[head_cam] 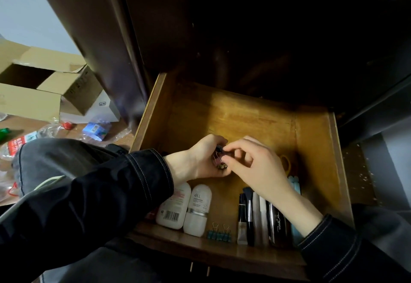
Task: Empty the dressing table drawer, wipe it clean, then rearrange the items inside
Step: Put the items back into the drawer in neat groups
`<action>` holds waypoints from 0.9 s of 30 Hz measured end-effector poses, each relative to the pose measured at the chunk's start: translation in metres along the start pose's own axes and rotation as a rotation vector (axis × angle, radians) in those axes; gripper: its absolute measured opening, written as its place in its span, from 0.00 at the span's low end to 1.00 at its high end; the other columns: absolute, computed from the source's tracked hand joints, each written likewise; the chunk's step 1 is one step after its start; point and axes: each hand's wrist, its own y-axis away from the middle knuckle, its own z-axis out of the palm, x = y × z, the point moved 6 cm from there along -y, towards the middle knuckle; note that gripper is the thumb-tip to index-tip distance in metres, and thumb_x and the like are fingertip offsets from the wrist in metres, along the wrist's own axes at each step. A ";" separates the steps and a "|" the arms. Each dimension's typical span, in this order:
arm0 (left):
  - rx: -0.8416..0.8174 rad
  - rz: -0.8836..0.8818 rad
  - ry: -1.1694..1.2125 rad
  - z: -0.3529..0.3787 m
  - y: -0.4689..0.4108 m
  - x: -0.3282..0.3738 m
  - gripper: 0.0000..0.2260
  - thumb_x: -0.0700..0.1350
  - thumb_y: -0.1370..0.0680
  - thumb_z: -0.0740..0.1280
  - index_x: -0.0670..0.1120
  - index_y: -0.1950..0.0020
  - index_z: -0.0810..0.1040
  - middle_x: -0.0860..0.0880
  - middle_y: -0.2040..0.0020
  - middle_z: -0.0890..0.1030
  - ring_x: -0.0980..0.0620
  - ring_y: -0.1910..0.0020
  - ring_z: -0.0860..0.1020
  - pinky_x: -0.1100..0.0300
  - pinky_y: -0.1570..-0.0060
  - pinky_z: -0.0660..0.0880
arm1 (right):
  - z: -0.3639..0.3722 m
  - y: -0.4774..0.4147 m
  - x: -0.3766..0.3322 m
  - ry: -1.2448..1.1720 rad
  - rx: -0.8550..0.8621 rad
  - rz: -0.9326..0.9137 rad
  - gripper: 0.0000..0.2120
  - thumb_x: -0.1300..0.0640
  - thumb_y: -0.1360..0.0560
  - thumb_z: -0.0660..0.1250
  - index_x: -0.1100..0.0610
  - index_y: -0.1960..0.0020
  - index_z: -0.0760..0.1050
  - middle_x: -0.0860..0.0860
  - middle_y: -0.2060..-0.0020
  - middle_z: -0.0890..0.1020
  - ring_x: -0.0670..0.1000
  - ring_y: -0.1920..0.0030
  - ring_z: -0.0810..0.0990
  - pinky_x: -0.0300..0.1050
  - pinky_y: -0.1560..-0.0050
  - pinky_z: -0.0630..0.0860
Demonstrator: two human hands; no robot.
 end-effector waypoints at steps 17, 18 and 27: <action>-0.151 0.013 -0.280 0.009 0.005 0.001 0.07 0.42 0.20 0.62 0.42 0.47 0.77 0.45 0.58 0.82 0.53 0.68 0.76 0.66 0.72 0.68 | -0.014 -0.003 0.044 -0.282 0.141 0.398 0.05 0.58 0.24 0.71 0.51 0.54 0.84 0.44 0.61 0.85 0.42 0.56 0.82 0.40 0.55 0.76; -0.159 0.013 -0.294 0.010 0.006 0.000 0.07 0.42 0.20 0.62 0.42 0.46 0.77 0.45 0.58 0.82 0.53 0.68 0.76 0.66 0.73 0.68 | -0.013 -0.003 0.047 -0.287 0.134 0.416 0.04 0.58 0.24 0.71 0.51 0.54 0.84 0.44 0.62 0.85 0.43 0.56 0.82 0.41 0.56 0.76; -0.142 0.004 -0.210 0.007 0.004 0.002 0.06 0.40 0.20 0.61 0.42 0.52 0.77 0.45 0.61 0.81 0.53 0.68 0.76 0.66 0.73 0.68 | -0.016 -0.004 0.032 -0.200 0.114 0.297 0.02 0.54 0.24 0.72 0.49 0.54 0.84 0.42 0.61 0.85 0.39 0.55 0.82 0.33 0.56 0.76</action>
